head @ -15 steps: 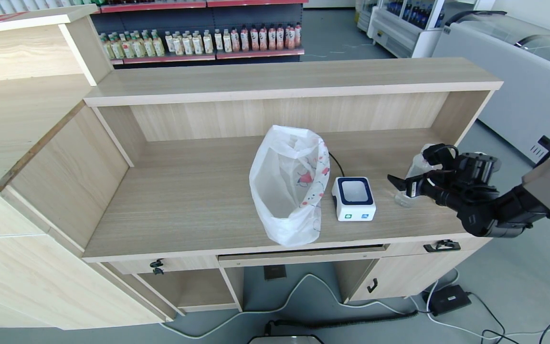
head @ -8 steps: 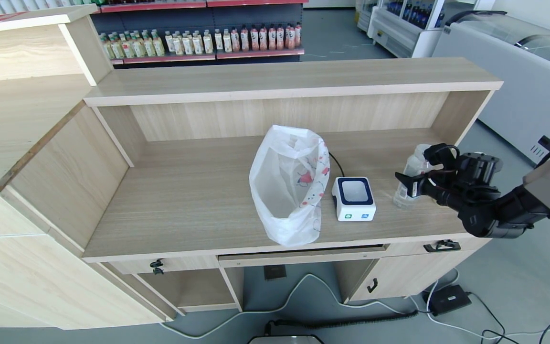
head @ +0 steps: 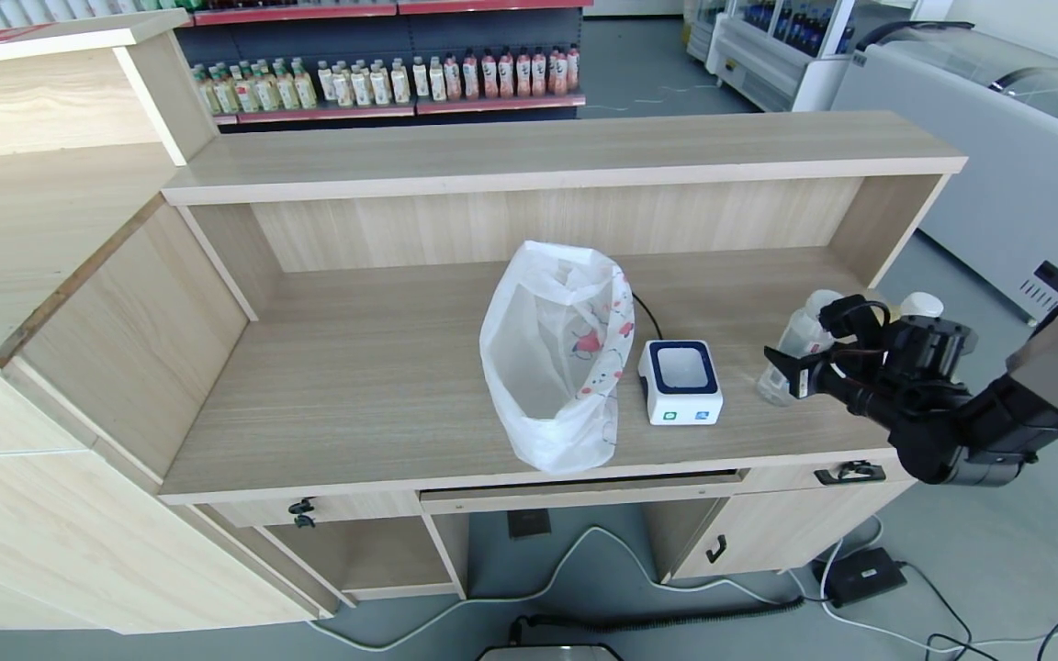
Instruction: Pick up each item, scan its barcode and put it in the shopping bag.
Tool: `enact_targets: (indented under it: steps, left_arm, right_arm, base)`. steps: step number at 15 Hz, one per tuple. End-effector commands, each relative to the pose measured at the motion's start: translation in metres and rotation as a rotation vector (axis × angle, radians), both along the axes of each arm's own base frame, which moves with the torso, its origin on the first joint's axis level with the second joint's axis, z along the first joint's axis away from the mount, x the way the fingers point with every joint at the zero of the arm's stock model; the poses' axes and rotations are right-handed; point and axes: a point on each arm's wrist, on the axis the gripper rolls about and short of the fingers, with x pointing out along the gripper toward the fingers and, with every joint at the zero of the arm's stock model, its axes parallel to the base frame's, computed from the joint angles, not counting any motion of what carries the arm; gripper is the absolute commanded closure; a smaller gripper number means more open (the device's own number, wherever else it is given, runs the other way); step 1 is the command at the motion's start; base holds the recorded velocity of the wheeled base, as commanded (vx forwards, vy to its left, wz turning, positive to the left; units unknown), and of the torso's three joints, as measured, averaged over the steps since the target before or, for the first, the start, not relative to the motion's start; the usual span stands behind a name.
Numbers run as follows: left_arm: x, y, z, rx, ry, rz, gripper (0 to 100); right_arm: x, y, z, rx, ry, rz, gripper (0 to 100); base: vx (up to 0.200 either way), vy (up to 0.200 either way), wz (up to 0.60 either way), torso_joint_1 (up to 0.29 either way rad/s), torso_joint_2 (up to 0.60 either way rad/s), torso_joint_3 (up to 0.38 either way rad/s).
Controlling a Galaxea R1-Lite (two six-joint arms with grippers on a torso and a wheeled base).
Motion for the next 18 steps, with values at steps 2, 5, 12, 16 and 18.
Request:
enact_targets:
  steps: [2, 5, 12, 16, 18]
  left_arm:
    - [0.0, 0.0, 0.0, 0.0, 0.0, 0.001, 0]
    - [0.0, 0.0, 0.0, 0.0, 0.0, 0.001, 0]
    - [0.0, 0.0, 0.0, 0.0, 0.0, 0.001, 0]
    - [0.0, 0.0, 0.0, 0.0, 0.0, 0.001, 0]
    - [0.0, 0.0, 0.0, 0.0, 0.0, -0.001, 0]
  right_arm:
    - [-0.003, -0.009, -0.002, 0.007, 0.015, -0.021, 100]
    - [0.0, -0.013, 0.032, 0.077, -0.059, -0.033, 100]
    - [-0.074, 0.004, 0.193, 0.337, -0.037, 0.339, 100]
    - [-0.157, 0.028, 0.261, 0.518, 0.09, 0.743, 100]
    - [-0.188, 0.047, 0.262, 0.525, 0.161, 0.903, 100]
  base:
    - [0.0, 0.0, 0.0, 0.0, 0.0, 0.0]
    - [0.0, 0.0, 0.0, 0.0, 0.0, 0.0]
    - [0.0, 0.0, 0.0, 0.0, 0.0, 0.0]
    - [0.0, 0.0, 0.0, 0.0, 0.0, 0.0]
    - [0.0, 0.0, 0.0, 0.0, 0.0, 0.0]
